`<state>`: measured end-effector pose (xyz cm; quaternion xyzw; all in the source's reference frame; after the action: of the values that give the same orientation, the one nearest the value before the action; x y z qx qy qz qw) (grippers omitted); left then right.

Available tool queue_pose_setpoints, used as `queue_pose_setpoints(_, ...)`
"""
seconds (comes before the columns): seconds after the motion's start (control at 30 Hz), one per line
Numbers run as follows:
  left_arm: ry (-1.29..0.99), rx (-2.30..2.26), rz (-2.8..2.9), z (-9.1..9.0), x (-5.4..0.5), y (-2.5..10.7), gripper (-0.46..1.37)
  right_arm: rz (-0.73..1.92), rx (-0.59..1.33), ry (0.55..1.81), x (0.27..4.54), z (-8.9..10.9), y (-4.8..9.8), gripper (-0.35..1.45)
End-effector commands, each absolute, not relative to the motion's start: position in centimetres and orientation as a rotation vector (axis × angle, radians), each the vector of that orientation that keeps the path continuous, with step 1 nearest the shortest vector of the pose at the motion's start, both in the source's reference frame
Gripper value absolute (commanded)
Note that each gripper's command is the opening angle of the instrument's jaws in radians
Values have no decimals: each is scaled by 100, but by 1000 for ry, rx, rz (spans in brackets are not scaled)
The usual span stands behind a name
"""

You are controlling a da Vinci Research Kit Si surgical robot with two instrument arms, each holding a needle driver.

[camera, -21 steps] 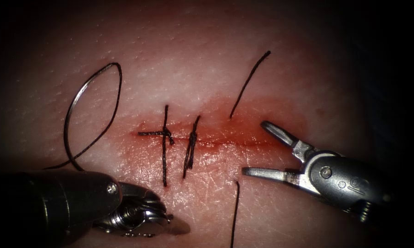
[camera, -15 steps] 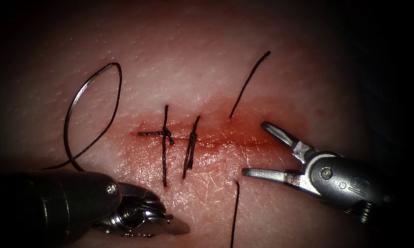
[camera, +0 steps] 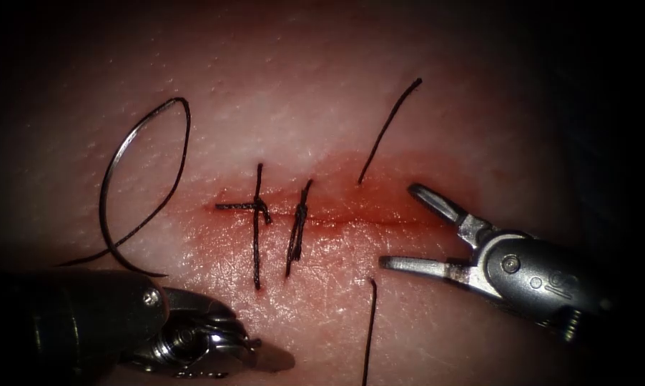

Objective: Wound Closure
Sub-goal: Grab a working length of suture with the left gripper

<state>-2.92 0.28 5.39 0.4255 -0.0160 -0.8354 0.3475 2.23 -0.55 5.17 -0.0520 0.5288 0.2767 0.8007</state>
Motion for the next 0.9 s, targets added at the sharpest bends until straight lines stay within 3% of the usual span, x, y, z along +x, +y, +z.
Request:
queue_pose_setpoints(0.03,-36,1126,-2175,535,-293,28,-8,593,-108,1135,222,518,-53,94)
queue_pose_setpoints(0.07,-36,1131,-2174,534,-293,28,-4,588,-111,1134,221,518,-53,94)
queue_pose_setpoints(0.13,-33,1163,-2201,528,-295,30,18,587,-110,1134,220,520,-52,93)
queue_pose_setpoints(0.4,27,1358,-2371,519,-295,49,58,583,-105,1137,210,521,-51,90)
queue_pose_setpoints(0.67,39,1460,-2323,532,-293,53,75,573,-104,1140,203,519,-53,88)
queue_pose_setpoints(0.83,-9,1557,-2242,542,-295,50,97,571,-103,1141,200,519,-53,87)
queue_pose_setpoints(0.9,-12,1572,-2232,546,-298,46,96,571,-103,1141,199,519,-53,87)
